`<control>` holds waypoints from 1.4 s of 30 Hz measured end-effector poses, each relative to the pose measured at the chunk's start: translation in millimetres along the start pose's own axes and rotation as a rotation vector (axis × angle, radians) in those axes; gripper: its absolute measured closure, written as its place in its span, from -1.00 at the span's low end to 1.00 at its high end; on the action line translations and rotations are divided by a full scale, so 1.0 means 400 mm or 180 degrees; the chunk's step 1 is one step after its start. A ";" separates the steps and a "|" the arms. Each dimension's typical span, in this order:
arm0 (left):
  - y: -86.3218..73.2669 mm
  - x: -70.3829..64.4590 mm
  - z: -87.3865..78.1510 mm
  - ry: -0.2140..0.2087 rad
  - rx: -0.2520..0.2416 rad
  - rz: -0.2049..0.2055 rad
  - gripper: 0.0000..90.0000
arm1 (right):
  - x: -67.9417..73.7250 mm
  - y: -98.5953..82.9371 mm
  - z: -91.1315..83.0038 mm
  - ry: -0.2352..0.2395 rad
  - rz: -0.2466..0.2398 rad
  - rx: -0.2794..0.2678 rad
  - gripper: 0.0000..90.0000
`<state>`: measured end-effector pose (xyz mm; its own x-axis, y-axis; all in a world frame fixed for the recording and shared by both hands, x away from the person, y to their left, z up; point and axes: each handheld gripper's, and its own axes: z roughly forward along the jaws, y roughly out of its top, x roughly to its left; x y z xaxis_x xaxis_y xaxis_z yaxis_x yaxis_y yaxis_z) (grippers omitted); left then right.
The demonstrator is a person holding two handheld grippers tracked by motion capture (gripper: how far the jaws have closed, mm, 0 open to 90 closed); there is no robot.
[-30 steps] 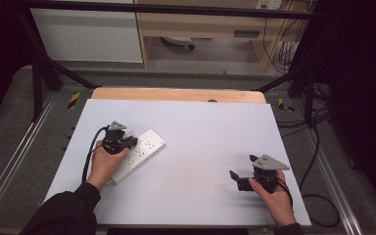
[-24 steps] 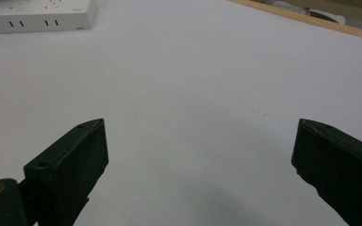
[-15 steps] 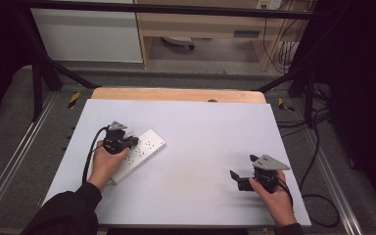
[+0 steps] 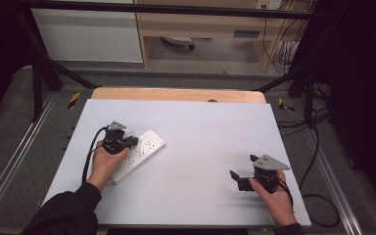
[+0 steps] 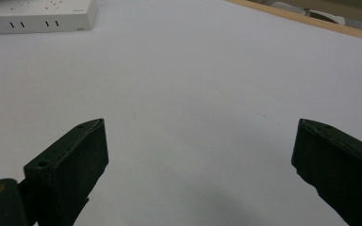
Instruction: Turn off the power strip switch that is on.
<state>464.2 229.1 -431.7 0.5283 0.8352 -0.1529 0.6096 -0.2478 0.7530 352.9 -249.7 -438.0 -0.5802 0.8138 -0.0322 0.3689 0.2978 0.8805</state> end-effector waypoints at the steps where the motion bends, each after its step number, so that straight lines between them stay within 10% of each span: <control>1: 0.000 0.001 0.000 0.0002 -0.0001 0.0004 1.00 | 0.000 0.000 0.000 0.0001 0.0001 0.0000 -0.89; 25: 0.011 -0.010 -0.020 0.0050 -0.0225 0.0119 0.97 | 0.000 0.000 -0.001 -0.0004 0.0002 0.0002 -0.89; 42: 0.034 -0.026 -0.035 0.0060 -0.0495 0.0086 0.00 | 0.000 0.000 -0.001 -0.0003 -0.0007 -0.0002 -0.89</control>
<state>458.7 224.0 -410.9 0.5311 0.8387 -0.1203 0.4958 -0.1925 0.8468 352.8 -249.9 -437.8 -0.5804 0.8136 -0.0347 0.3670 0.2994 0.8807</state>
